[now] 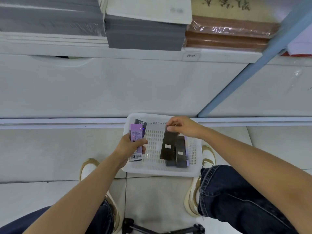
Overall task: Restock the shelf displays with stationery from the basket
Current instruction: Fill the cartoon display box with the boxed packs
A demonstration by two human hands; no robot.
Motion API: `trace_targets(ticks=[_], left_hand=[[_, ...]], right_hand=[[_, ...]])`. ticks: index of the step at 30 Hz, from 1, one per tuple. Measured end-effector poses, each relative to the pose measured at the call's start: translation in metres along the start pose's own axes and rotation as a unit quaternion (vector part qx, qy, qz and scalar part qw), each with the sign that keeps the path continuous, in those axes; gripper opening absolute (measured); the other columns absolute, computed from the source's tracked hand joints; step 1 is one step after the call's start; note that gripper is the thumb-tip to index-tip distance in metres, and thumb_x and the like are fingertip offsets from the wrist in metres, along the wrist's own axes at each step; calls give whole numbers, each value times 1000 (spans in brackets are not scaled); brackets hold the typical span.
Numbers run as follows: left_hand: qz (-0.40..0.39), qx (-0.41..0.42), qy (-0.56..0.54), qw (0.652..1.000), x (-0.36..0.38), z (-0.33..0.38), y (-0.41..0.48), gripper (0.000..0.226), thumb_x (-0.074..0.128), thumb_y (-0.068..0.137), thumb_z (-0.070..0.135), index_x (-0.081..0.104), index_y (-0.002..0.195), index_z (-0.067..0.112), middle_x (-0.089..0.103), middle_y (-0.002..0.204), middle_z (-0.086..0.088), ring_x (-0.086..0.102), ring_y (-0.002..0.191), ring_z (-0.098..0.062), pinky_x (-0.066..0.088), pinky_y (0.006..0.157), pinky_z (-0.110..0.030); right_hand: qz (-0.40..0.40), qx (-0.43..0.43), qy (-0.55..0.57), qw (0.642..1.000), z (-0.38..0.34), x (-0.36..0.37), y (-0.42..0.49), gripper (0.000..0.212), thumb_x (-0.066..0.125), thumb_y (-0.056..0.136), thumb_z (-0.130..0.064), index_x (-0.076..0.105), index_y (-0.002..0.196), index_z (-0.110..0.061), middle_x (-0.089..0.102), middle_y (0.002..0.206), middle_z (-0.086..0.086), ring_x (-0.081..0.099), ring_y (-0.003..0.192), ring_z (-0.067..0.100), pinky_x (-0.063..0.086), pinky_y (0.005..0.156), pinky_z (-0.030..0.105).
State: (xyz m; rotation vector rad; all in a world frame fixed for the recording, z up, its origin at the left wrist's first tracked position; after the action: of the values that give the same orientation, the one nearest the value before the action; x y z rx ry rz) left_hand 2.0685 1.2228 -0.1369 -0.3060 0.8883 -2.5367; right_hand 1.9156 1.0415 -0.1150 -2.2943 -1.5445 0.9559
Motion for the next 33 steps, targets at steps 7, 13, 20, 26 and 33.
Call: trace_targets(ticks=[7,13,20,26,33], left_hand=[[-14,58,-85,995,0,66,-38,15,74,81,8,65,93,5,65,70,-12,61,53,-19,56,55,-27],[7,110,-10,994,-13,123,-77,24,79,75,1,65,93,5,68,61,-6,61,46,-16,52,48,-22],[6,141,3,990,-32,176,-129,26,80,74,10,67,97,7,70,69,-9,64,53,-18,54,52,-25],[-17,243,-48,969,-38,228,-177,20,76,78,15,67,95,9,71,72,-4,62,53,-15,54,53,-24],[30,323,71,943,-46,272,-220,18,77,75,-4,64,81,7,67,60,-7,58,45,-16,52,48,-24]], right_hand=[[108,-82,108,985,-107,-23,-18,17,66,90,-11,64,99,2,71,92,10,62,73,10,49,59,17],[80,-145,199,966,-177,-32,-45,28,61,93,-13,57,121,-10,69,116,13,66,102,20,52,74,31],[-108,-255,274,921,-237,-45,-89,34,53,92,-15,53,125,-9,63,123,14,58,118,28,51,96,39],[65,-284,312,904,-290,-55,-107,23,71,77,-24,59,91,-10,67,82,8,63,65,14,57,60,23],[230,-330,185,897,-348,-62,-127,38,81,74,-35,51,73,-11,60,60,9,47,36,12,41,35,22]])
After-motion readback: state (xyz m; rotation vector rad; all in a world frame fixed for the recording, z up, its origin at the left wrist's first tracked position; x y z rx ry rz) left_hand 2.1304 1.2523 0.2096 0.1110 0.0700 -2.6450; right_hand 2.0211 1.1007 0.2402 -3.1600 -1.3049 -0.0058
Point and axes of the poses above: each hand's wrist, its own y-axis towards the middle knuckle, its own x-axis out of the palm, z = x × y, the point moved 3 cm from there along y, towards the middle knuckle
